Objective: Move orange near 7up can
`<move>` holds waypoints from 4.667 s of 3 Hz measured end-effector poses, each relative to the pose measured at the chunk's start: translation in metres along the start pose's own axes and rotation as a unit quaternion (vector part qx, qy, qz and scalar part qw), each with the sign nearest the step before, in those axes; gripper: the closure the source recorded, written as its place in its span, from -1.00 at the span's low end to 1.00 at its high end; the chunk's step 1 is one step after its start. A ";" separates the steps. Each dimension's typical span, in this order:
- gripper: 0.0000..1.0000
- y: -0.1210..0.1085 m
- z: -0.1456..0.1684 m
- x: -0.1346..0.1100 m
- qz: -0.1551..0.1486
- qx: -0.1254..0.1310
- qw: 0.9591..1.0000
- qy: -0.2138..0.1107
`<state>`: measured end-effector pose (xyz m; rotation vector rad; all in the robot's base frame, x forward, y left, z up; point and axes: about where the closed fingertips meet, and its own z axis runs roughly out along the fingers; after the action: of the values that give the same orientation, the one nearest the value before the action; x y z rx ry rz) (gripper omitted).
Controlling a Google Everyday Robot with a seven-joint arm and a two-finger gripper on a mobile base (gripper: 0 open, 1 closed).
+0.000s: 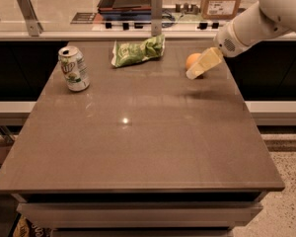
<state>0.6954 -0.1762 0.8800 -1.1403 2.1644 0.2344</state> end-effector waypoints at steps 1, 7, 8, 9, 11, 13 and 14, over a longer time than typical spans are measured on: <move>-1.00 0.002 0.018 -0.003 0.005 -0.007 1.000 -0.009; 0.80 0.005 0.054 -0.003 0.014 -0.004 1.000 -0.020; 1.00 0.007 0.055 -0.004 0.013 -0.007 1.000 -0.018; 1.00 0.018 0.046 -0.016 0.001 -0.023 1.000 -0.016; 1.00 0.043 0.025 -0.050 -0.024 -0.050 0.998 0.000; 1.00 0.064 0.012 -0.069 -0.031 -0.062 0.998 0.008; 1.00 0.076 0.005 -0.074 -0.026 -0.060 0.998 0.006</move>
Offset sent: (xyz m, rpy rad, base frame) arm 0.0234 0.0201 -0.0290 0.0633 -0.0307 -0.0334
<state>0.6676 -0.0787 0.9122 -1.2677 2.1516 0.3398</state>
